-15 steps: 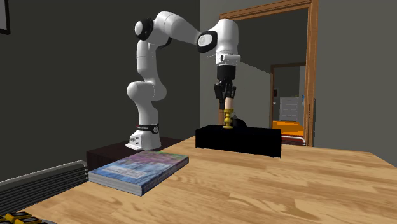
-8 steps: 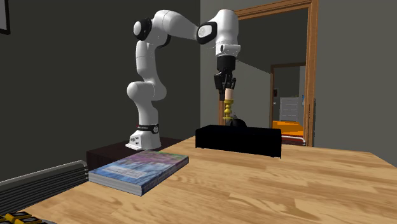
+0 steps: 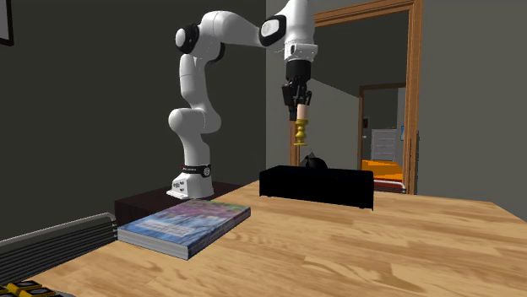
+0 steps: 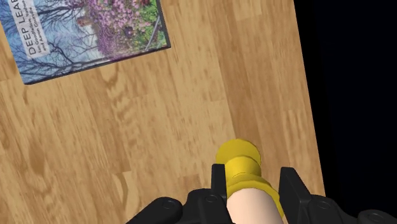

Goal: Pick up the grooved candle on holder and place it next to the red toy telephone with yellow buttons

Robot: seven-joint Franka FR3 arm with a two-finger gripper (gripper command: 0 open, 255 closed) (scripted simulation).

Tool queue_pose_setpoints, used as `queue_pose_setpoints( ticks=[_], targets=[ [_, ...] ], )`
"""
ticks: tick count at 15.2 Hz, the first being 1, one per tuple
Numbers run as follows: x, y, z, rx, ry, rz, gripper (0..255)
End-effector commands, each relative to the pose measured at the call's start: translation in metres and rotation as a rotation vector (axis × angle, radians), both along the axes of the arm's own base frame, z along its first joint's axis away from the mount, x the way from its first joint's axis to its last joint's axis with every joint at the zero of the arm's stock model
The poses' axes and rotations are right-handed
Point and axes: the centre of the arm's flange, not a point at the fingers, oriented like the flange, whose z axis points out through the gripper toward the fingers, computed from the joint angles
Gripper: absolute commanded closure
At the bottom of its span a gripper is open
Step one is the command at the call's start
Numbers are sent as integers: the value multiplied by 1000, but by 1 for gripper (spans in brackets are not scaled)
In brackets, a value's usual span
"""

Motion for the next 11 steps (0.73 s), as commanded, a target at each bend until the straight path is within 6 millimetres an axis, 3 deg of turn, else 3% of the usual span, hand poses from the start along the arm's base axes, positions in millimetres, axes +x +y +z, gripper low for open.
queue_pose_setpoints(
  ticks=[1, 11],
  targets=[
    [-2, -19, 1, 0, 0, 0, 255],
    [-29, -148, 1, 0, 0, 0, 255]
  ],
)
